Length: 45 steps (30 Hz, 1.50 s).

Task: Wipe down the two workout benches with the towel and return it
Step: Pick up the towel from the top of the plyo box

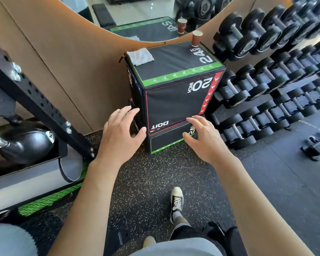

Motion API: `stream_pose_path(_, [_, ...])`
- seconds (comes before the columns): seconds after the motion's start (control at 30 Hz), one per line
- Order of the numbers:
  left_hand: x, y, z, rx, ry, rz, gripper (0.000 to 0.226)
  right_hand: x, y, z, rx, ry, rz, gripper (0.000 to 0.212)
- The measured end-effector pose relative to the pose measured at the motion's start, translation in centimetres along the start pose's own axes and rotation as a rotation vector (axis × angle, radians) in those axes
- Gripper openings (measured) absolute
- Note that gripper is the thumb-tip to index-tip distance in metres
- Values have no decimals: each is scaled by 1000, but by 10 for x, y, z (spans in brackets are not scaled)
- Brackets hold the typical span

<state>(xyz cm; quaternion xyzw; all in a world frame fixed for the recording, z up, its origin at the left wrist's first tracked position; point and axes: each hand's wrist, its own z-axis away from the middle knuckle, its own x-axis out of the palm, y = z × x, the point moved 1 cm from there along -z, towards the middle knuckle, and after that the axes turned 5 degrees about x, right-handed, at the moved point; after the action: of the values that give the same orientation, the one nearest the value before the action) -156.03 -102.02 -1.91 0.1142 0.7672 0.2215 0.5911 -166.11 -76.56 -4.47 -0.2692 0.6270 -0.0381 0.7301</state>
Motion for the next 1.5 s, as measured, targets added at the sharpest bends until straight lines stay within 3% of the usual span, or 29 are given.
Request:
stream_pose_path(0.37, [52,20,-154,-82,-6,-31,58,-28,51,-181,-76,-73,-24,59])
stream_pose_path(0.73, [74,9,-248,-127,-41,-62,59,-30,60,-286,-96,-122,-51,60])
stream_pose_path(1.5, [78,-195,-463,-55,-127,-16,58,43,-68,-521,-70,-136,93,59])
